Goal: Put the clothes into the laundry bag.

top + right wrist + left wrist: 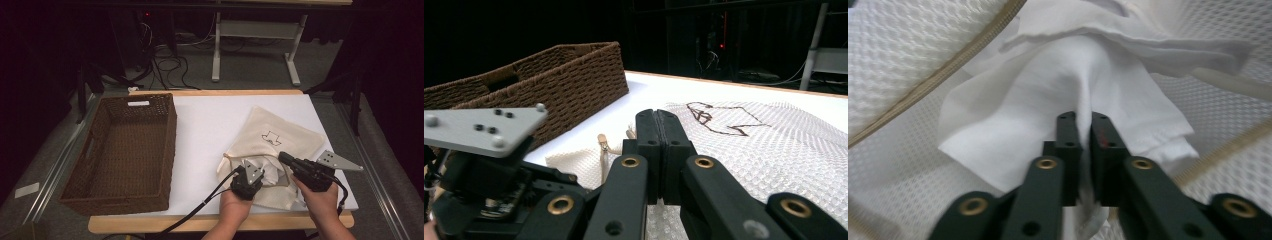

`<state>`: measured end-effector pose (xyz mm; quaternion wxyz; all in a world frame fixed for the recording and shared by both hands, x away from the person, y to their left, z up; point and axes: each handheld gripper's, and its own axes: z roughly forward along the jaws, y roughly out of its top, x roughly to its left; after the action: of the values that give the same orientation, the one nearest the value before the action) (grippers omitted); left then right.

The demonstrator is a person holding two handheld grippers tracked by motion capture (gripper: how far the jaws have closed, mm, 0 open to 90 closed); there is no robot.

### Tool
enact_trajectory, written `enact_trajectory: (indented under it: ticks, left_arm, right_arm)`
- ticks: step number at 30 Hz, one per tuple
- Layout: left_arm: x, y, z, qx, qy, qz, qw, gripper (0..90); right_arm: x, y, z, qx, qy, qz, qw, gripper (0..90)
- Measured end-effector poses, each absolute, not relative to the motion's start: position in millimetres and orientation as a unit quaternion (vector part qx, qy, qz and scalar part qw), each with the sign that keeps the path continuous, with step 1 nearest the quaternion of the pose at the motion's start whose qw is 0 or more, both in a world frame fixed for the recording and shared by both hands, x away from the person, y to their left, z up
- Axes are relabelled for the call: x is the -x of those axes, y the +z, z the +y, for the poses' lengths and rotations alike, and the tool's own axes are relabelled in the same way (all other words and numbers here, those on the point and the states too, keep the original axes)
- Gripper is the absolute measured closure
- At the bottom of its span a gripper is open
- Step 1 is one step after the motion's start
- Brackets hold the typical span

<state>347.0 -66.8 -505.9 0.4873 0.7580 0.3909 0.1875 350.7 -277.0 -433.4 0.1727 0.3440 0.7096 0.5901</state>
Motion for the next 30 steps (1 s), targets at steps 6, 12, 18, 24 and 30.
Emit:
enact_trajectory:
  ticks: [6,12,18,24,30]
  left_arm:
    - [-378.3,-498.6,-94.0,-0.74,0.197,0.411,0.495,88.0]
    - [-380.9,-508.5,-104.2,-0.761,0.186,0.399,0.477,76.5]
    - [-371.4,-505.5,-94.4,-0.755,0.174,0.39,0.498,55.9]
    - [-360.4,-496.4,-83.6,-0.749,0.184,0.376,0.514,45.9]
    - [-352.0,-489.4,-74.8,-0.744,0.188,0.373,0.522,42.0]
  right_arm:
    - [-351.6,-433.2,-279.4,-0.346,0.592,0.706,0.176,90.0]
    - [-352.4,-434.2,-280.8,-0.349,0.592,0.706,0.171,90.0]
    - [-352.4,-434.3,-280.2,-0.345,0.592,0.707,0.174,90.0]
    - [-352.0,-434.0,-279.6,-0.346,0.592,0.706,0.175,90.0]
    - [-351.8,-434.4,-279.0,-0.348,0.59,0.707,0.174,90.0]
